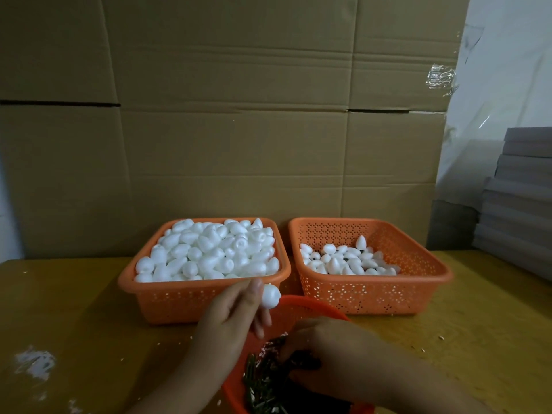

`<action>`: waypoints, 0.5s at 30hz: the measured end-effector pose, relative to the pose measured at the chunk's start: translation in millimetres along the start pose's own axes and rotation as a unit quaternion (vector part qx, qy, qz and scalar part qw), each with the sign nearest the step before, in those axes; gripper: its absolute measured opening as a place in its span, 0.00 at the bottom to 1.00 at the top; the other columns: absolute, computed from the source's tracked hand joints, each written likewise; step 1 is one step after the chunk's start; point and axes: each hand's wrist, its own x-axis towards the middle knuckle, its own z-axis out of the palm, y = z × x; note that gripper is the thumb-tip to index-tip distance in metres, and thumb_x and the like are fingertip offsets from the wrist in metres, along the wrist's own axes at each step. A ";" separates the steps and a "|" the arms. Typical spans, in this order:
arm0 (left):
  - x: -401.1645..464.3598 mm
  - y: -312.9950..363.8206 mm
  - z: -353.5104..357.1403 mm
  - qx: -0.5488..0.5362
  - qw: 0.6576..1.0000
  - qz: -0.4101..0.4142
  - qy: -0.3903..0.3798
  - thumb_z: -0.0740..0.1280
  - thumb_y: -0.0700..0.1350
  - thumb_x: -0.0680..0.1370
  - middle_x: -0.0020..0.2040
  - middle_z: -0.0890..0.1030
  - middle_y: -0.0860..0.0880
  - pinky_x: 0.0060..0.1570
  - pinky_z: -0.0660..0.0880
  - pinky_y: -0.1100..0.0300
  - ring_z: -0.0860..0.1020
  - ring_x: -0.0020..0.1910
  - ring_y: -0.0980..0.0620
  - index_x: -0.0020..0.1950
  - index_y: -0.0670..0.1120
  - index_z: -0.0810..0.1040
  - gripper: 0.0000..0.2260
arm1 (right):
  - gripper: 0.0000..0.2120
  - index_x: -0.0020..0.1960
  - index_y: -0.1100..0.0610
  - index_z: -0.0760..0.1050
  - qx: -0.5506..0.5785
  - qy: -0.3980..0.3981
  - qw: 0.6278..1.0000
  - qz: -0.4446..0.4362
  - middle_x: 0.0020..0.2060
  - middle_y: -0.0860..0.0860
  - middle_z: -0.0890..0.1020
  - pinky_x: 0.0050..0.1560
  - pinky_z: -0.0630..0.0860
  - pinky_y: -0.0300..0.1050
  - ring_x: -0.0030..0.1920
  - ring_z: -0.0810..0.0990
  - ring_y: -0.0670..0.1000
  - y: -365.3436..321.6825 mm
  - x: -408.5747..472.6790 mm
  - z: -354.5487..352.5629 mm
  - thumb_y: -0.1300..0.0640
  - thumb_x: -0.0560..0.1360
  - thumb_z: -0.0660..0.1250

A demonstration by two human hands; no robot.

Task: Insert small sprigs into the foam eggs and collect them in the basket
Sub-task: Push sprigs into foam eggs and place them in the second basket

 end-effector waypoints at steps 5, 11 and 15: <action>1.7 1.4 0.1 -0.017 1.000 -0.013 -0.005 0.58 0.57 0.77 0.33 0.80 0.48 0.36 0.73 0.69 0.77 0.30 0.55 0.35 0.55 0.79 0.16 | 0.13 0.60 0.44 0.78 0.000 -0.002 1.000 0.003 0.59 0.39 0.76 0.56 0.70 0.32 0.57 0.74 0.40 0.6 0.4 0.4 0.47 0.76 0.66; 2.8 -2.2 -0.7 -0.038 0.999 -0.030 -0.015 0.63 0.53 0.75 0.37 0.83 0.49 0.39 0.74 0.68 0.79 0.33 0.55 0.48 0.50 0.81 0.11 | 0.11 0.57 0.43 0.79 0.013 0.008 1.000 0.011 0.57 0.38 0.77 0.47 0.63 0.22 0.56 0.74 0.39 0.8 0.6 2.9 0.46 0.76 0.66; 1.5 -5.6 -0.4 -0.034 0.999 -0.030 -0.009 0.69 0.52 0.76 0.45 0.85 0.51 0.43 0.75 0.68 0.82 0.37 0.54 0.51 0.58 0.79 0.04 | 0.09 0.55 0.43 0.80 0.035 0.025 0.999 0.017 0.55 0.38 0.77 0.49 0.65 0.23 0.56 0.73 0.38 1.1 0.3 2.2 0.47 0.75 0.67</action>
